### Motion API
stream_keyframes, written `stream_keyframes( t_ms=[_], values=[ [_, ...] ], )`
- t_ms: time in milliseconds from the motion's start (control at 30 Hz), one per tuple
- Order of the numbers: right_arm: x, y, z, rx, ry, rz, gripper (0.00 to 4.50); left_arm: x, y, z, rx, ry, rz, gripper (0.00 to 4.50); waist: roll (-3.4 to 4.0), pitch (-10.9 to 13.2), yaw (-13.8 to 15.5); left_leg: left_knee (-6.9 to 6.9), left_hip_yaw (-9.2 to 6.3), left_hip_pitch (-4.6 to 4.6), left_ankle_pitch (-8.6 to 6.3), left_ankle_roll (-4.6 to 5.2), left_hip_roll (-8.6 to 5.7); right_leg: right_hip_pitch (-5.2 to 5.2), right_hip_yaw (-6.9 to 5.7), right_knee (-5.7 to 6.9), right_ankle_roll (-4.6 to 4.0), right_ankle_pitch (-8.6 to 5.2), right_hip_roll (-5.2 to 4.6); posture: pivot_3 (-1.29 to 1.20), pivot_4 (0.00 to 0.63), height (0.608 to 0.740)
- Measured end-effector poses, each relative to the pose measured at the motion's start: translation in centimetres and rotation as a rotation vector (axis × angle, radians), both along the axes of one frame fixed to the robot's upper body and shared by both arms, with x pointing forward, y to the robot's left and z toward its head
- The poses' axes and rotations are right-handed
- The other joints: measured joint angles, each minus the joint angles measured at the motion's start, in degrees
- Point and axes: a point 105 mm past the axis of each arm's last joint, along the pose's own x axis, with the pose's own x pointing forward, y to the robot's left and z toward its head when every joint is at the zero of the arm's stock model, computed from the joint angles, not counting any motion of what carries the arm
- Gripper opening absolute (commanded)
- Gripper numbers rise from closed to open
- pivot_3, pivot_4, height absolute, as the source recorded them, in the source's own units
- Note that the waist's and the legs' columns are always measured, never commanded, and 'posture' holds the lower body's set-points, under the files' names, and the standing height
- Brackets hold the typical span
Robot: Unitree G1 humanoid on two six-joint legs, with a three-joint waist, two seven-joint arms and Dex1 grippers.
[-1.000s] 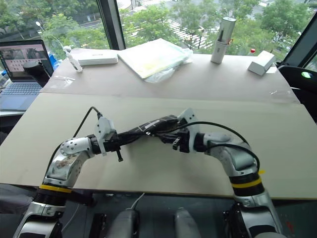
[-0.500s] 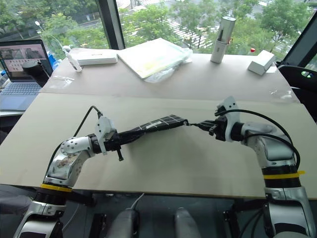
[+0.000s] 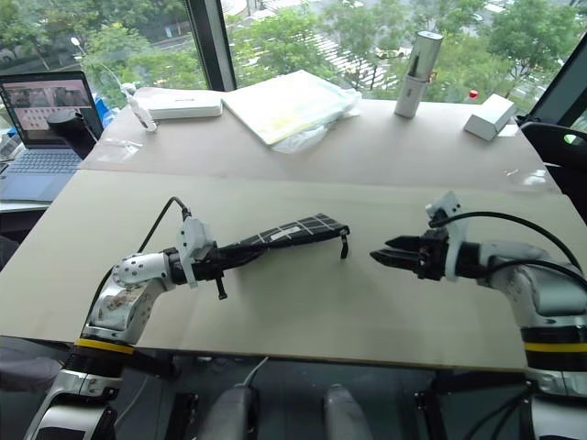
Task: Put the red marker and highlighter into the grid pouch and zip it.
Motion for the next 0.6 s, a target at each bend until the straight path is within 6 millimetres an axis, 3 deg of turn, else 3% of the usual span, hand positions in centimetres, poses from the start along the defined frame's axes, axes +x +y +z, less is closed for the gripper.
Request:
stream_keyframes(
  t_ms=[200,467,500,533,600],
  values=[
    [-2.9,-0.9,2.6,0.059,-0.084,0.052,3.21,0.4,-2.6,1.3,0.018,-0.138,-0.214,0.00,-0.01,0.0,0.2,0.03,-0.01,0.03,0.00,0.00,0.00,0.06,0.02,0.00,0.01,0.00,0.03,0.00,0.150,0.739],
    [-4.2,-0.3,1.4,0.080,-0.068,0.032,3.21,1.7,-2.8,-0.4,0.132,-0.211,-0.304,0.00,-0.03,0.0,-0.1,0.03,-0.04,0.01,0.00,0.00,-0.02,0.07,0.02,-0.01,0.01,0.00,0.02,0.00,0.150,0.739],
    [-4.2,-0.3,1.2,0.079,-0.066,0.023,3.29,1.8,-2.8,-0.8,0.144,-0.210,-0.303,0.74,-0.03,0.0,-0.1,0.03,-0.04,0.01,0.00,0.00,-0.02,0.08,0.02,-0.01,0.02,0.00,0.01,0.00,0.150,0.739],
    [-4.3,-0.3,1.0,0.079,-0.063,0.016,3.29,1.8,-2.8,-1.2,0.148,-0.209,-0.299,0.85,-0.04,0.0,-0.1,0.03,-0.05,0.01,0.00,0.00,-0.03,0.08,0.02,-0.02,0.02,0.00,0.01,0.00,0.150,0.739],
    [-4.3,-0.2,0.7,0.082,-0.057,0.003,3.29,1.6,-2.9,-1.7,0.138,-0.176,-0.305,1.58,-0.04,0.0,-0.1,0.03,-0.05,-0.02,0.00,0.00,-0.03,0.07,0.03,-0.01,0.02,0.00,0.01,0.00,0.150,0.739]
  ],
)
